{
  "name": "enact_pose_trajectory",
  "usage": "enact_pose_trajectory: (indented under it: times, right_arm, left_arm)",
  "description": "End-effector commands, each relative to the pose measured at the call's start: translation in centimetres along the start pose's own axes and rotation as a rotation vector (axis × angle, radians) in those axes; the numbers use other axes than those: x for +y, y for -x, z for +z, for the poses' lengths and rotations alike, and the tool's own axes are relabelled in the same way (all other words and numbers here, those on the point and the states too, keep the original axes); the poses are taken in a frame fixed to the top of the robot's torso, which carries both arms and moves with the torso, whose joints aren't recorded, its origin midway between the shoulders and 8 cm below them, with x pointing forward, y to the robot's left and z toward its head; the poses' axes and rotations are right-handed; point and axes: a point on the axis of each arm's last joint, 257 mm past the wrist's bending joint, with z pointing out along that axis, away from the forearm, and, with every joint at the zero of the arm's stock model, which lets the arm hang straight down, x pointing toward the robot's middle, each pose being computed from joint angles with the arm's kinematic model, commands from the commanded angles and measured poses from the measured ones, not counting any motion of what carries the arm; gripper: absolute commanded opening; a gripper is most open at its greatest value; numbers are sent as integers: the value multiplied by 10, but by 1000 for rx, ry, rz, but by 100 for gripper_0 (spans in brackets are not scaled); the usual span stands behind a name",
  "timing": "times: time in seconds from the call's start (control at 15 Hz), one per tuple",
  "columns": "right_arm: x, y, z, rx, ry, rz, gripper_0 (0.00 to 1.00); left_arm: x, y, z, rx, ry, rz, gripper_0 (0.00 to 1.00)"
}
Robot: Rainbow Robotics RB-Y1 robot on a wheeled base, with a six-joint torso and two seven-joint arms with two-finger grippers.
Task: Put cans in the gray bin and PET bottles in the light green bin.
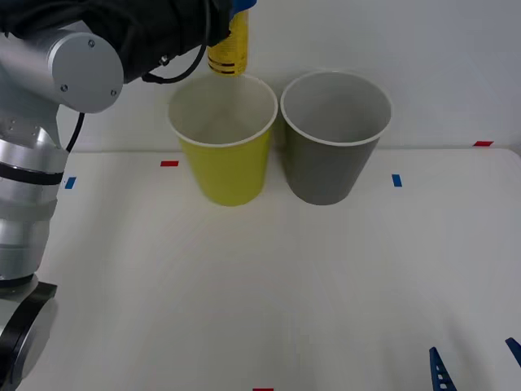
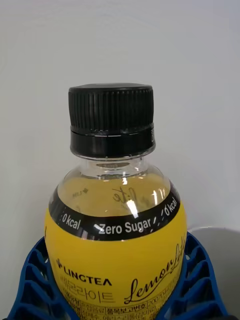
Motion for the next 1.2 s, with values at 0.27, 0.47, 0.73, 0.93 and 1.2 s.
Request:
enact_pose_trajectory:
  times: [0.27, 0.47, 0.73, 0.93, 1.2]
  right_arm:
    - [0, 0, 0, 0, 0, 0, 100]
    - [0, 0, 0, 0, 0, 0, 100]
    - [0, 0, 0, 0, 0, 0, 100]
    - [0, 0, 0, 0, 0, 0, 100]
    - [0, 0, 0, 0, 0, 0, 100]
  left_arm:
    - [10, -23, -11, -29, 14, -47, 0]
    - [13, -22, -12, -33, 19, -39, 0]
    - [13, -22, -12, -32, 21, -35, 0]
    - [13, -21, -12, -34, 20, -34, 0]
    - [14, -21, -13, -36, 22, -35, 0]
